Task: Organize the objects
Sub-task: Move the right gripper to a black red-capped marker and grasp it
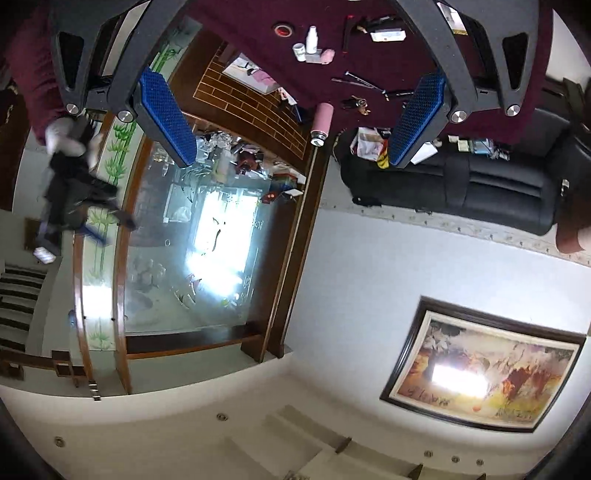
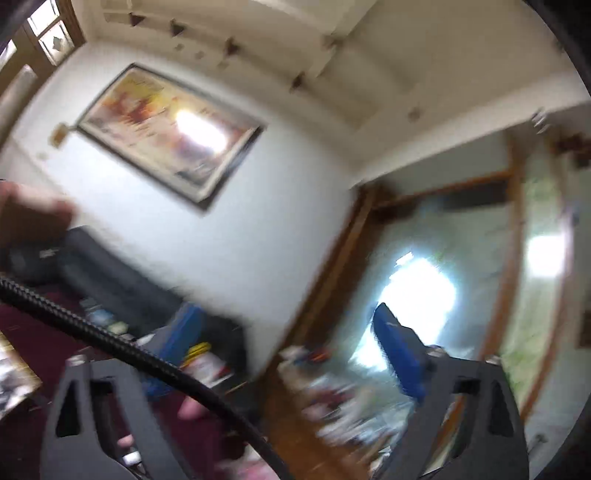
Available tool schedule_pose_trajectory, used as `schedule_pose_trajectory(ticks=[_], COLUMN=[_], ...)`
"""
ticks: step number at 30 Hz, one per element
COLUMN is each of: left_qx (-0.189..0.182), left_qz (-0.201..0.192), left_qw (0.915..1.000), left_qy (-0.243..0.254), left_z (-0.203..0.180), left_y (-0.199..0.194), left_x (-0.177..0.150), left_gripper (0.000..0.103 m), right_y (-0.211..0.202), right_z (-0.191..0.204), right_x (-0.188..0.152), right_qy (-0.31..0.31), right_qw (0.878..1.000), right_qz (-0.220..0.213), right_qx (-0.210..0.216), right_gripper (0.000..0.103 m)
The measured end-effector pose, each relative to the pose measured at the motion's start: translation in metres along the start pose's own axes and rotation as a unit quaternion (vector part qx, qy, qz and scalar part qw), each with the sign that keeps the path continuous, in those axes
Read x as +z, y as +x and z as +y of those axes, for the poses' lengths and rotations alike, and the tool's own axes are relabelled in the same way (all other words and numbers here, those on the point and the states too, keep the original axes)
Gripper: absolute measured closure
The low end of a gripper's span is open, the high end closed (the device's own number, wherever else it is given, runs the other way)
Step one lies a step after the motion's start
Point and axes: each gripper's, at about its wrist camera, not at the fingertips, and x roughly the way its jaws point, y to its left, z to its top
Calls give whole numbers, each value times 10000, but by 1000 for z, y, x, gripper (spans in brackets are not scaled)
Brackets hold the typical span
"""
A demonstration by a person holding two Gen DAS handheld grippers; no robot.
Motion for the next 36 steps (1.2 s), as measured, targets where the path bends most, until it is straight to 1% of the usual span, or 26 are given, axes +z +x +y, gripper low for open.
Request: schedule_pose_trajectory(ticks=[2, 3, 4, 5, 7, 8, 9, 11, 12, 13, 14, 15, 16, 17, 18, 20, 21, 22, 23, 24, 25, 26, 27, 32, 33, 36], left_qx=[148, 198, 159, 92, -267, -410, -519, -548, -440, -339, -222, -135, -120, -120, -116, -36, 45, 96, 133, 170, 178, 187, 203, 273, 310, 382], left_qz=[244, 291, 310, 323, 394, 552, 886, 1527, 1918, 2176, 2369, 2551, 2742, 2872, 2979, 3097, 3150, 3156, 3165, 3208, 3237, 3254, 3257, 3155, 3129, 3090], left_qw=[9996, 9994, 9994, 9994, 9988, 9975, 9945, 9865, 9802, 9752, 9707, 9656, 9588, 9533, 9476, 9405, 9378, 9367, 9353, 9326, 9309, 9299, 9300, 9350, 9365, 9393], left_qy=[30, 52, 64, 60, -88, -165, -199, -212, -198, -237, -321, -488, -736, -928, -1151, -1397, -1462, -1514, -1577, -1643, -1682, -1705, -1692, -1599, -1555, -1440], left_z=[2, 5, 5, 7, 17, 23, 29, 39, 45, 52, 61, 71, 82, 90, 98, 103, 106, 108, 110, 114, 115, 119, 122, 132, 132, 134], left_y=[20, 28, 36, 43, 55, 64, 78, 105, 122, 135, 145, 154, 160, 164, 166, 165, 162, 157, 154, 148, 144, 139, 134, 118, 117, 117], left_x=[11, 15, 16, 15, 1, -9, -26, -63, -88, -113, -137, -164, -190, -208, -228, -258, -271, -280, -287, -295, -301, -304, -308, -312, -310, -311], left_gripper=[1, 1, 1, 1, 1, 1, 1, 1, 2, 2, 2, 2, 2, 2, 2, 2, 2, 2, 2, 2, 2, 2, 2, 2, 2, 2], right_y=[16, 29, 42, 47, 63, 68, 78, 97, 105, 109, 115, 118, 121, 125, 131, 137, 145, 145, 144, 146, 149, 156, 162, 180, 181, 187], right_z=[-6, -10, -10, -10, 3, 13, 30, 67, 96, 120, 157, 182, 205, 231, 259, 293, 320, 327, 337, 350, 357, 365, 373, 399, 403, 418], right_x=[10, 11, 8, 4, -18, -31, -51, -94, -123, -146, -178, -199, -222, -245, -272, -318, -341, -353, -365, -378, -385, -388, -392, -392, -393, -402], right_qy=[-18, 77, 211, 288, 466, 522, 563, 734, 858, 951, 1078, 1147, 1222, 1360, 1605, 2003, 2156, 2221, 2277, 2317, 2337, 2310, 2268, 2151, 2146, 2007], right_qw=[9993, 9989, 9977, 9966, 9932, 9900, 9824, 9539, 9340, 9167, 8900, 8724, 8534, 8303, 7996, 7493, 7213, 7088, 6972, 6901, 6885, 6932, 7009, 7110, 7087, 6936], right_qz=[205, 412, 637, 761, 993, 1167, 1499, 2171, 2551, 2829, 3181, 3412, 3658, 3933, 4261, 4836, 5171, 5325, 5500, 5639, 5709, 5740, 5759, 5918, 5949, 6148], right_qx=[-302, -198, 27, 126, 398, 599, 961, 1938, 2347, 2657, 3082, 3306, 3507, 3706, 3916, 4056, 4074, 4059, 3993, 3900, 3814, 3697, 3544, 3131, 3126, 3174], right_gripper=[0, 0, 0, 0, 0, 0, 0, 0, 0, 0, 0, 1, 3, 8, 12, 21, 31, 38, 41, 46, 49, 49, 49, 49, 50, 72])
